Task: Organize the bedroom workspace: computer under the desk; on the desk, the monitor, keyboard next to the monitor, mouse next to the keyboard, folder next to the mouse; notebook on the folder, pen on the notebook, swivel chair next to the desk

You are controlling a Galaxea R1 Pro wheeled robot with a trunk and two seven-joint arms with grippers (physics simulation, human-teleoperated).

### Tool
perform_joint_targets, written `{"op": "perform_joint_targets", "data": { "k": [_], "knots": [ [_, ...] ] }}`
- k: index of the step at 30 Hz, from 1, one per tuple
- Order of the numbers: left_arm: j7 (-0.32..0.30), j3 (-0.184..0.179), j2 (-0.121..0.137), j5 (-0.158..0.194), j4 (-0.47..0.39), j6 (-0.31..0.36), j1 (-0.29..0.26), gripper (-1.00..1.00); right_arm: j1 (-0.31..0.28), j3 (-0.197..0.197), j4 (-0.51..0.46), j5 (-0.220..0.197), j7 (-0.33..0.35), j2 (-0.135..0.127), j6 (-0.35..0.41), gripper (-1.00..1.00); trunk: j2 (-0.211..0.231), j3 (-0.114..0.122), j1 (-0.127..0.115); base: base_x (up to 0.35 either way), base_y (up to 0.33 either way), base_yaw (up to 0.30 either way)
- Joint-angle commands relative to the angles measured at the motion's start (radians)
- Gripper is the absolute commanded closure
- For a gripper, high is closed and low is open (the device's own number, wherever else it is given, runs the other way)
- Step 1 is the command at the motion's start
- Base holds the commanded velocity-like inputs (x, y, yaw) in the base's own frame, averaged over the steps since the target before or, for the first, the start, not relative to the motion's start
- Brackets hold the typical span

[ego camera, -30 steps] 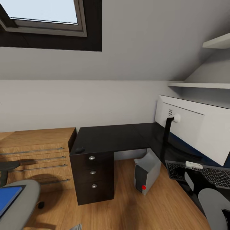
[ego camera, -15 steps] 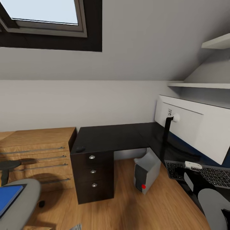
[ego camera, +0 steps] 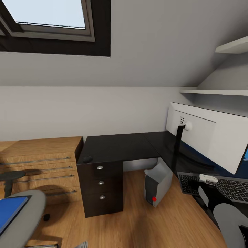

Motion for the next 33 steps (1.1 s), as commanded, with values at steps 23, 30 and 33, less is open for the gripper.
{"op": "perform_joint_targets", "data": {
  "k": [23, 30, 33],
  "knots": [
    [0.006, -0.001, 0.000, 0.004, -0.002, 0.004, 0.000, -1.00, 0.000, -0.008, 0.013, 0.004, 0.002, 0.002, 0.006, -1.00, 0.000, -0.001, 0.000, 0.000, 0.000, 0.000],
    [0.006, -0.001, 0.000, 0.005, -0.002, 0.004, 0.000, -1.00, 0.000, -0.008, 0.013, 0.004, 0.002, 0.003, 0.007, -1.00, 0.000, -0.001, 0.000, -0.074, 0.000, 0.000],
    [0.006, -0.001, 0.000, 0.005, -0.002, 0.004, 0.000, -1.00, 0.000, -0.008, 0.013, 0.004, 0.002, 0.003, 0.007, -1.00, 0.000, -0.001, 0.000, -0.027, 0.000, 0.000]
  ]
}}
